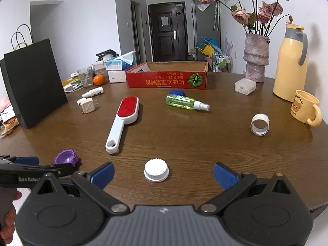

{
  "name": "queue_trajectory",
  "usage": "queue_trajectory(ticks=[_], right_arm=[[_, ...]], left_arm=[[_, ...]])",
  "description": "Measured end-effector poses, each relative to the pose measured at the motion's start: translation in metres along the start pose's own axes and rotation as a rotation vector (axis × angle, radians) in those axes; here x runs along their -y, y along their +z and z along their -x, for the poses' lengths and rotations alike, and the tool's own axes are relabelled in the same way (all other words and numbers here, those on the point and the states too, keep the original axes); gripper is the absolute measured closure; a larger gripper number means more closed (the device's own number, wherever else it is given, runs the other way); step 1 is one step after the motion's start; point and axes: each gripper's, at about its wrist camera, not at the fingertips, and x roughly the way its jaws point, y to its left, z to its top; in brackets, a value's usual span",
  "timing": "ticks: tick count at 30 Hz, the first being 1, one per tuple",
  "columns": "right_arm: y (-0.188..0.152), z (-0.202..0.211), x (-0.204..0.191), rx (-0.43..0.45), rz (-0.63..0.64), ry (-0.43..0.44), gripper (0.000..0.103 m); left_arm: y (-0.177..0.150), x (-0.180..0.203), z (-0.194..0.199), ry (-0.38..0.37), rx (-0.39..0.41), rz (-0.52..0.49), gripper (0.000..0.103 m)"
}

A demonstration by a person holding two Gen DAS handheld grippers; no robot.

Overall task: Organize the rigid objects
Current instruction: 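Grasp the purple cap with the left tool while the right tool grasps the white cap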

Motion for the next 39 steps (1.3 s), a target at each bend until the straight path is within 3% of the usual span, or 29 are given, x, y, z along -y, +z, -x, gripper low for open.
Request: queue_trajectory(ticks=[7,14,19,23,26,31,39], right_arm=[[-0.002,-0.026,0.001,-0.048,-0.003,-0.004,0.000],[-0.003,-0.044,-0.001,-0.057,0.013,-0.018,0.000],[-0.005,-0.055,-0.004,-0.065,0.026,-0.019,0.001],[-0.007,-0.064,-0.006,-0.078,0.034,-0.021,0.007],[-0.009,-0.071,-0.007,-0.081,0.039,-0.023,0.010],[-0.011,-0.076,-0.010,-0.046,0.070,-0.028,0.011],[-0.012,-0.086,-0.014,-0.055,0.107,-0.020,0.028]], left_arm=[[0.001,-0.006,-0.025,0.016,-0.026,0.012,0.000],[-0.002,-0.011,-0.045,0.014,-0.049,0.006,0.011],[-0.004,-0.008,-0.050,0.036,-0.022,-0.025,0.015],[-0.004,-0.006,-0.051,0.034,-0.005,-0.043,0.027],[-0.004,-0.004,-0.047,0.020,0.018,-0.058,0.048],[-0.006,-0.003,-0.046,0.002,0.025,-0.065,0.049],[-0.001,-0.008,-0.050,-0.002,0.021,-0.043,0.049]])
